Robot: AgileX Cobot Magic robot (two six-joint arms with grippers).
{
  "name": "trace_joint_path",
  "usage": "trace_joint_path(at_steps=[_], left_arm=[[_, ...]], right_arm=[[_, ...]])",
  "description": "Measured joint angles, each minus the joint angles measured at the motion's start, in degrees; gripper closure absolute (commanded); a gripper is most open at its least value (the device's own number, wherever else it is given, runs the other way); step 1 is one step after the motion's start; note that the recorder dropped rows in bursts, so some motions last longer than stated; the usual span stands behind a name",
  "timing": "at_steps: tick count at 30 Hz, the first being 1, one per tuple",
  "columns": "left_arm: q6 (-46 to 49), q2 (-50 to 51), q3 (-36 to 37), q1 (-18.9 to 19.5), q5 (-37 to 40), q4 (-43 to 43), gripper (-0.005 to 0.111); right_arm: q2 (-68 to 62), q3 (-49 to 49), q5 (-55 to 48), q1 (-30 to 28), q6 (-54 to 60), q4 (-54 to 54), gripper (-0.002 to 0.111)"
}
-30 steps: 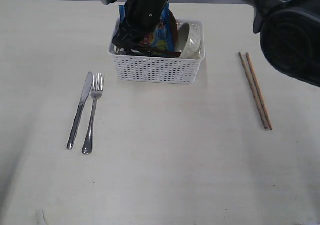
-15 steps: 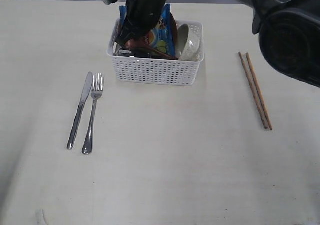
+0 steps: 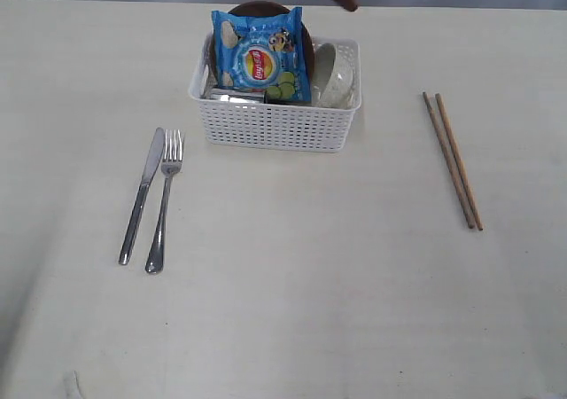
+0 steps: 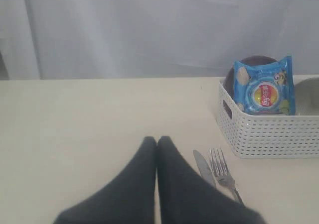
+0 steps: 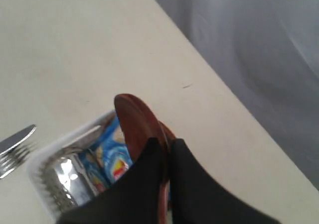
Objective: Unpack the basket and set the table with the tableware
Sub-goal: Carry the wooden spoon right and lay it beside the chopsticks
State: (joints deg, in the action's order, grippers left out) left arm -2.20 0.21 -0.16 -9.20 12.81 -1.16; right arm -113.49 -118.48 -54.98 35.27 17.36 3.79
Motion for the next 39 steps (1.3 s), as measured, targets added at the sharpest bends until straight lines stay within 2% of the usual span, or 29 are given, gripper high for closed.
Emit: trace_joint_path(at_steps=[4, 10, 14, 18, 22, 26, 34, 36, 39], left_arm=[[0.00, 0.00, 0.00, 0.00, 0.00, 0.00, 0.107], [0.00, 0.00, 0.00, 0.00, 0.00, 0.00, 0.107], [0.00, 0.00, 0.00, 0.00, 0.00, 0.00, 0.107], [0.00, 0.00, 0.00, 0.00, 0.00, 0.00, 0.107], [0.00, 0.00, 0.00, 0.00, 0.00, 0.00, 0.107], [0.00, 0.00, 0.00, 0.00, 0.00, 0.00, 0.107], [0.00, 0.00, 0.00, 0.00, 0.00, 0.00, 0.107], [0.00, 0.00, 0.00, 0.00, 0.00, 0.00, 0.107], [0.00, 0.00, 0.00, 0.00, 0.00, 0.00, 0.107]], right_arm=[[2.62, 0.00, -4.58, -4.47, -6.70, 4.80, 0.109], [2.03, 2.92, -10.85, -19.45, -12.82, 0.56, 0.109], [-0.10, 10.28, -11.94, -30.49, -14.41, -7.26, 0.109], [-2.14, 21.32, -9.82, -37.39, -14.52, -10.91, 0.109], [-2.82, 32.56, -1.33, -40.55, -14.52, -12.30, 0.109], [-3.33, 39.78, 7.54, -41.11, -13.25, -15.27, 0.108], [-6.36, 41.58, 11.74, -41.23, -5.67, -25.74, 0.108], [-6.81, 41.58, 12.11, -41.23, -5.41, -25.86, 0.103], [-6.80, 41.60, 12.50, -41.33, -5.05, -25.98, 0.086]])
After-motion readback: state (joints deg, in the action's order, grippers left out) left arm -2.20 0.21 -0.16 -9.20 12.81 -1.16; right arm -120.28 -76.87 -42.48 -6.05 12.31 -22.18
